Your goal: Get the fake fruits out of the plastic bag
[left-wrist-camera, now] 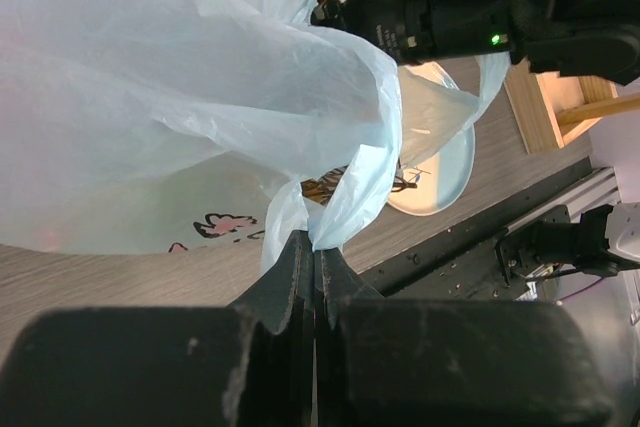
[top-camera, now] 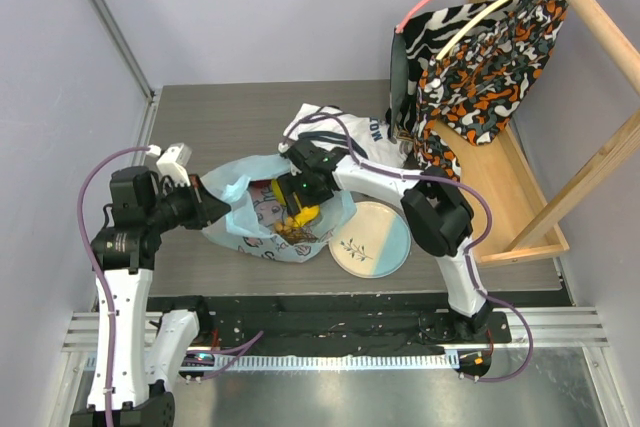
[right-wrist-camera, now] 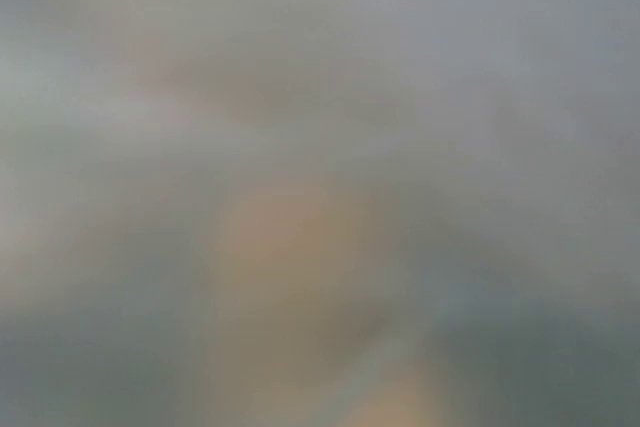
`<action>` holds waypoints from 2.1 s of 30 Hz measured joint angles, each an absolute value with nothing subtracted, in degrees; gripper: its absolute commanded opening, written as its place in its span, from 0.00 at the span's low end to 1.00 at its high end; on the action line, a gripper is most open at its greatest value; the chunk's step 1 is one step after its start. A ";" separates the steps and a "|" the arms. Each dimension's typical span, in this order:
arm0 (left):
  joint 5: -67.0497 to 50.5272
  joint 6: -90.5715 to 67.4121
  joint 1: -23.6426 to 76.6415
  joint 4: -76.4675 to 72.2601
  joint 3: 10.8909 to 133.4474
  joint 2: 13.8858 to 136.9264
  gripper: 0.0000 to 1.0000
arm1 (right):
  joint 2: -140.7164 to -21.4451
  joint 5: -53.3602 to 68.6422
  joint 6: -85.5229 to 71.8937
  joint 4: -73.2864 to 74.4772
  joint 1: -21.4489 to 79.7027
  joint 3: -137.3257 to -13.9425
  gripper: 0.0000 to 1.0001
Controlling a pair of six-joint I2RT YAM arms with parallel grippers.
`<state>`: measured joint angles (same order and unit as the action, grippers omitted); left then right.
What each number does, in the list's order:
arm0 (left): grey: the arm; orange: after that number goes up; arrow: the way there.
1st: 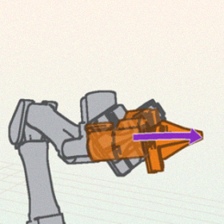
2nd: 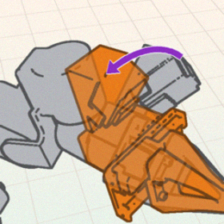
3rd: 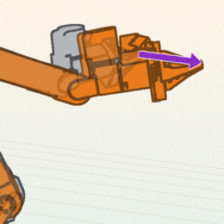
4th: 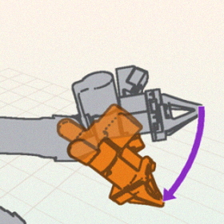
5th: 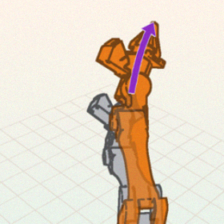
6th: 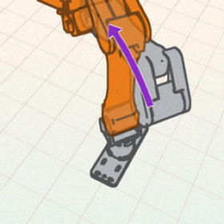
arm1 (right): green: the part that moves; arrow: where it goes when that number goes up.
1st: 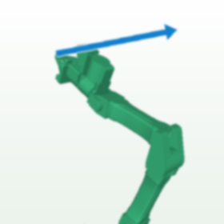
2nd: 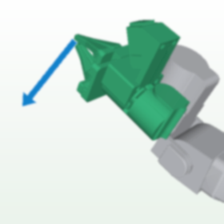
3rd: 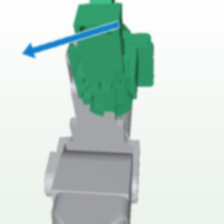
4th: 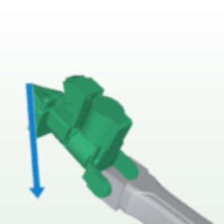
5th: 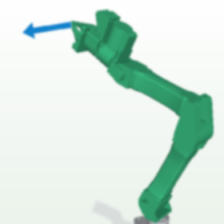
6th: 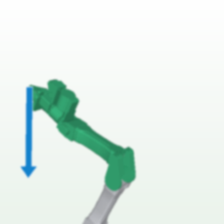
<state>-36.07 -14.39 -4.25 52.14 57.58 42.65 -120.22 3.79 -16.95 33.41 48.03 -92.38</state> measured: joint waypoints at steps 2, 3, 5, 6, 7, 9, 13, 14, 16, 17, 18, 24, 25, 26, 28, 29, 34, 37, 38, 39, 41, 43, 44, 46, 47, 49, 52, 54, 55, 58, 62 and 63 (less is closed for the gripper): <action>-35.99 -14.61 -4.25 51.92 57.58 42.94 0.00 | -120.22 5.50 -15.27 36.38 47.90 -96.25 0.33; -35.97 -14.76 -4.25 51.66 57.58 43.05 0.00 | -120.22 6.57 -14.09 37.74 47.86 -99.15 0.33; -35.88 -15.05 -4.25 50.92 57.58 43.48 0.00 | -119.72 8.95 -11.68 38.96 47.77 -104.90 0.33; -35.79 -15.29 -4.25 50.39 57.60 43.83 0.00 | -119.02 10.44 -10.31 39.07 47.75 -107.26 0.33; -35.68 -15.73 -4.25 49.87 57.60 44.29 0.00 | -117.84 11.86 -9.06 39.07 47.75 -108.88 0.33; -35.46 -16.43 -4.25 49.10 57.74 45.25 0.00 | -114.08 15.68 -7.01 39.07 47.75 -109.84 0.34; -34.87 -17.93 -4.25 47.00 58.59 47.79 0.00 | -106.37 26.04 -4.56 38.92 47.66 -107.37 0.31; -34.63 -18.26 -4.25 46.59 58.87 48.40 0.00 | -104.55 29.02 -4.40 38.70 47.66 -105.75 0.33; -34.28 -19.09 -4.25 45.82 59.42 49.04 0.00 | -102.78 33.50 -4.23 38.63 47.66 -103.35 0.36; -34.06 -19.35 -4.25 45.69 59.83 49.12 0.00 | -102.72 35.18 -4.08 38.68 47.66 -102.67 0.36; -34.02 -19.42 -4.25 45.56 60.12 49.10 0.00 | -102.91 36.51 -3.75 38.68 47.68 -102.02 0.35; -33.56 -19.57 -4.25 45.19 61.71 48.99 0.00 | -107.04 36.64 3.36 40.49 47.64 -100.05 0.36; -33.43 -19.53 -4.25 45.23 61.71 48.99 0.00 | -107.50 36.29 5.10 41.39 47.62 -100.05 0.36; -33.19 -19.49 -4.25 45.25 61.71 49.01 0.00 | -107.87 35.88 7.49 42.92 47.62 -100.05 0.36; -32.97 -19.42 -4.25 45.25 61.71 48.99 0.00 | -107.94 35.18 14.06 46.33 47.51 -100.03 0.37; -32.97 -19.49 -4.25 45.25 61.71 48.99 0.00 | -107.70 34.79 17.45 47.88 47.51 -100.03 0.37; -32.58 -19.77 -4.25 45.21 61.71 48.99 0.00 | -105.80 32.69 38.76 58.35 47.57 -98.63 0.36; -32.53 -20.16 -4.25 45.10 61.71 49.17 0.00 | -104.53 30.85 50.70 65.56 48.16 -96.62 0.35; -32.56 -20.25 -4.25 44.97 61.71 49.30 0.00 | -103.90 30.24 53.95 67.20 48.56 -95.26 0.35; -32.56 -20.40 -4.25 44.71 61.71 49.54 0.00 | -103.04 29.67 56.73 68.49 48.99 -93.47 0.35; -32.62 -20.58 -4.25 44.23 61.69 50.04 0.00 | -101.12 28.62 61.34 69.97 49.98 -89.08 0.35; -32.67 -20.64 -4.25 43.86 61.69 50.48 0.00 | -98.65 27.00 65.28 70.81 51.20 -83.48 0.35; -32.75 -20.69 -4.25 43.64 61.67 50.65 0.00 | -97.32 26.20 66.89 70.72 51.66 -80.40 0.35; -33.12 -20.78 -4.25 43.35 61.65 51.00 0.00 | -95.35 24.23 69.14 70.08 52.47 -75.16 0.36; -33.50 -20.80 -4.25 43.29 61.65 51.16 0.00 | -94.45 23.03 70.08 69.04 52.71 -72.40 0.35; -34.09 -20.84 -4.25 43.20 61.58 51.33 0.00 | -93.67 20.10 71.59 67.00 52.73 -68.10 0.35; -34.50 -20.82 -4.25 43.18 61.58 51.68 0.00 | -93.56 15.86 73.17 62.43 52.40 -63.92 0.47; -34.54 -20.82 -4.25 43.11 61.58 52.05 0.00 | -93.56 13.72 73.52 59.90 52.03 -62.74 0.60; -34.54 -20.82 -4.25 43.09 61.58 52.23 0.00 | -93.58 12.75 73.49 58.81 51.83 -62.61 0.65; -34.54 -20.82 -4.25 43.09 61.58 52.62 0.00 | -93.93 8.97 72.31 54.76 51.20 -62.61 1.00; -34.59 -20.78 -4.25 43.09 61.60 52.60 0.00 | -95.70 2.55 69.47 50.65 50.65 -63.66 1.00; -34.59 -20.78 -4.25 43.11 61.60 52.58 0.00 | -96.09 1.39 68.75 50.46 50.57 -64.51 1.00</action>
<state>-34.59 -20.78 -4.25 43.11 61.60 52.58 -96.09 1.39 68.75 50.46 50.57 -64.51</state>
